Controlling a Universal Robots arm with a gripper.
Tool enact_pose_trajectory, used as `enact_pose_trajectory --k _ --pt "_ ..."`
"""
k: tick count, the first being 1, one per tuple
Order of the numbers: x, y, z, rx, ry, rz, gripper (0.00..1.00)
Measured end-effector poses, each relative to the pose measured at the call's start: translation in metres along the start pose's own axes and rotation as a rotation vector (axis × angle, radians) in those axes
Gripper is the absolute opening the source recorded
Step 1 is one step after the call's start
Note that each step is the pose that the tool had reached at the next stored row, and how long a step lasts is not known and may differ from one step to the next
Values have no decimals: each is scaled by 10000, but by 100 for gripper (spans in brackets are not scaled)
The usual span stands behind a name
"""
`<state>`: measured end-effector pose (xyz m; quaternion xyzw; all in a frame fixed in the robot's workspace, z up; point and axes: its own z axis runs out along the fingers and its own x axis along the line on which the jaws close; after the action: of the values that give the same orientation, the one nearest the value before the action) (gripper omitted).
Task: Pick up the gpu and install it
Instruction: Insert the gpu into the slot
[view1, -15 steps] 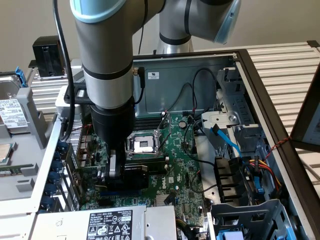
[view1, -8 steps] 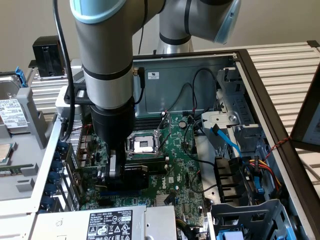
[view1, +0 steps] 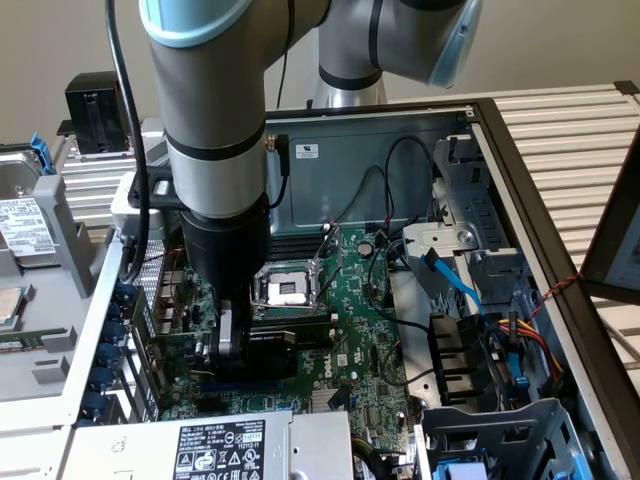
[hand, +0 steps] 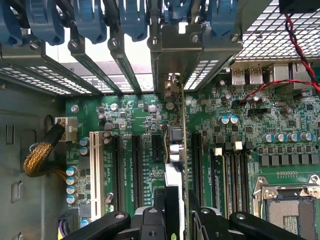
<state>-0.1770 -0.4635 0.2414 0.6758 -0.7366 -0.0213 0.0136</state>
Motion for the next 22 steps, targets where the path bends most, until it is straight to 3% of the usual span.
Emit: enact_pose_trajectory --k 22 --pt "-2 1 0 10 -17 1 27"
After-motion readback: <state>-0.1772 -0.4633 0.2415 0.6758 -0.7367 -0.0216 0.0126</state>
